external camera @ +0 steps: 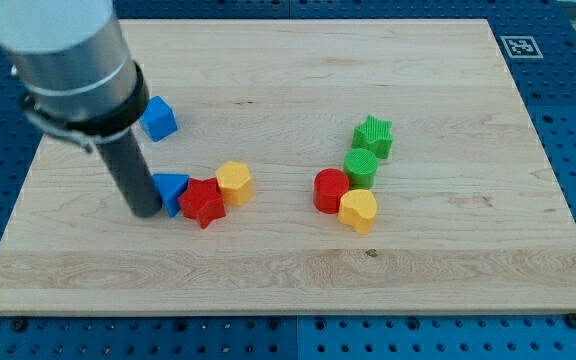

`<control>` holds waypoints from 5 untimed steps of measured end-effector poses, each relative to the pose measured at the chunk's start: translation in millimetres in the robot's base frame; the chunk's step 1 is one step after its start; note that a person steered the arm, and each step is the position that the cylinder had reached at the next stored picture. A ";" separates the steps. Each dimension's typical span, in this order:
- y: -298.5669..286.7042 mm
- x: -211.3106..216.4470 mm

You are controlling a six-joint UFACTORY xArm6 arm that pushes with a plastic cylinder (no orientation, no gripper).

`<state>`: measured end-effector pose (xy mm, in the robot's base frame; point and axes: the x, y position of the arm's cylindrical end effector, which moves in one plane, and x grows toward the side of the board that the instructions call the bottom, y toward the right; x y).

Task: Separate triangle from red star

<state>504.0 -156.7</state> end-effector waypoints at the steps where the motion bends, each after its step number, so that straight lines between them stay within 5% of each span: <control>1: -6.5 -3.4; 3: 35.6 19.9; 5: 31.2 -21.7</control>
<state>482.3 -125.5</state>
